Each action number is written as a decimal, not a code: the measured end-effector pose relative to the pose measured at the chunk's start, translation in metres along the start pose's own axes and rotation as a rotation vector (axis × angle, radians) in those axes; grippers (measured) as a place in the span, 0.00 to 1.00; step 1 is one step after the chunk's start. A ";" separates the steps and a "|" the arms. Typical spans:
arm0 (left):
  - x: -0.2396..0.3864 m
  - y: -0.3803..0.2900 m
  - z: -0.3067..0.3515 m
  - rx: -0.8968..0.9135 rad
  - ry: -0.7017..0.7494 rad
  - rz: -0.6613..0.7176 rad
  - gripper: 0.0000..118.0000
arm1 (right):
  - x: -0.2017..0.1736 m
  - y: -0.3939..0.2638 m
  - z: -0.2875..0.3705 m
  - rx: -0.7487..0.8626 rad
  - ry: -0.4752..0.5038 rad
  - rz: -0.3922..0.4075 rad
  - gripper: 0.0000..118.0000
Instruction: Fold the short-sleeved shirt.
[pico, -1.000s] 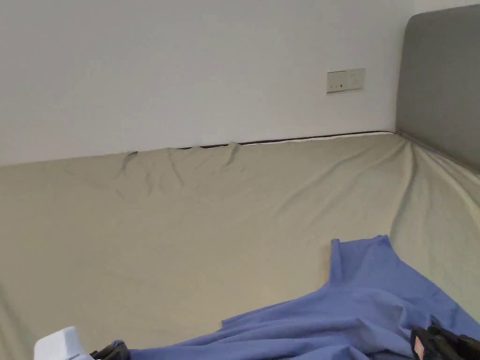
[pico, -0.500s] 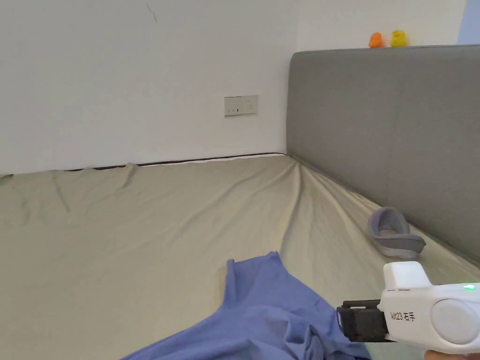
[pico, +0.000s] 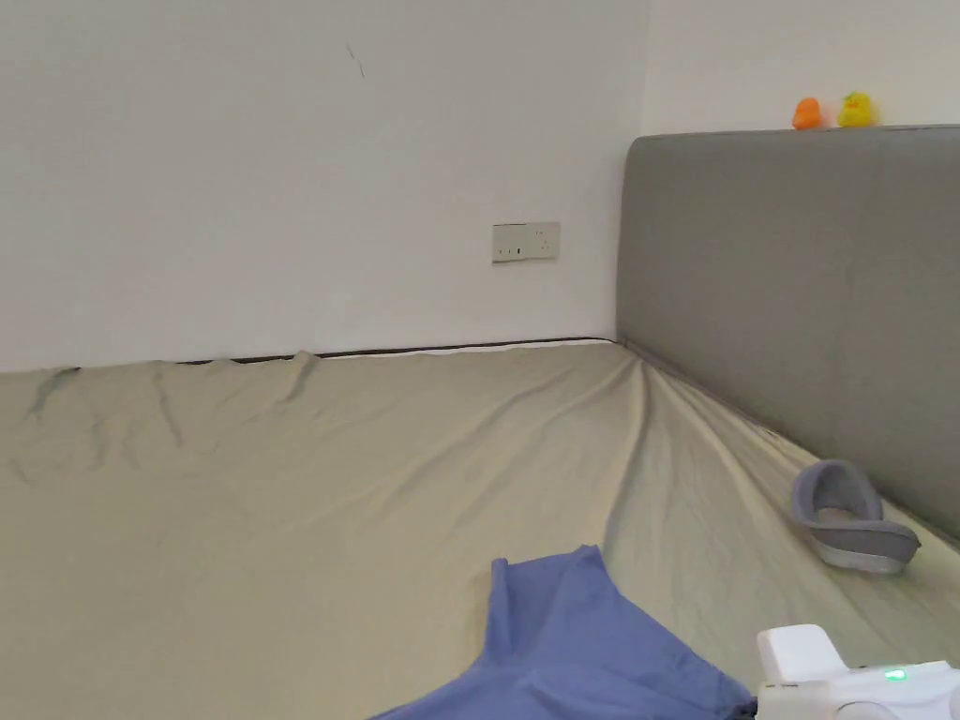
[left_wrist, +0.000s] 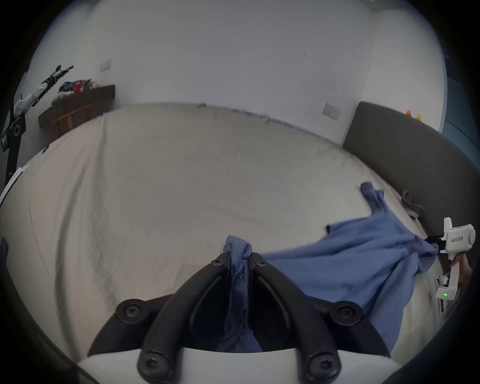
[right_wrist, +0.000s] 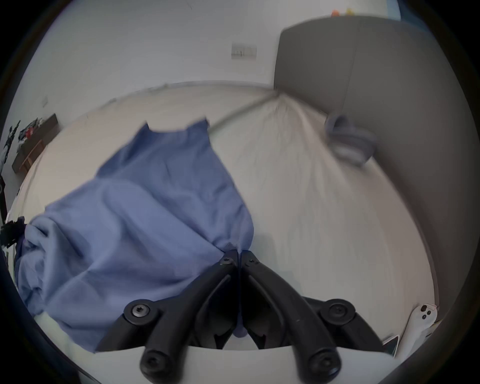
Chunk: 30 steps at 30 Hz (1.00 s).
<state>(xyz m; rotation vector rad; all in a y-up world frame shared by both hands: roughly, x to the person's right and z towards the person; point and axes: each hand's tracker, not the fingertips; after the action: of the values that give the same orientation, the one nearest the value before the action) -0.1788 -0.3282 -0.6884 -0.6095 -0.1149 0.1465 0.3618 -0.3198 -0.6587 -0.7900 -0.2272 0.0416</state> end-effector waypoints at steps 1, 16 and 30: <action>0.001 0.002 0.003 0.041 -0.002 -0.004 0.07 | -0.001 -0.001 0.008 0.048 -0.019 -0.045 0.01; 0.034 0.113 0.170 0.431 -0.044 0.005 0.07 | 0.012 0.074 0.236 0.674 0.099 -0.097 0.01; 0.001 0.146 0.318 0.687 0.251 -0.080 0.07 | 0.039 0.038 0.346 0.867 -0.055 -0.174 0.01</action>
<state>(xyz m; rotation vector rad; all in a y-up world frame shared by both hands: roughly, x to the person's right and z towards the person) -0.2403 -0.0316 -0.5137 0.0659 0.1527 0.0248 0.3266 -0.0465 -0.4426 0.0951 -0.2976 -0.0047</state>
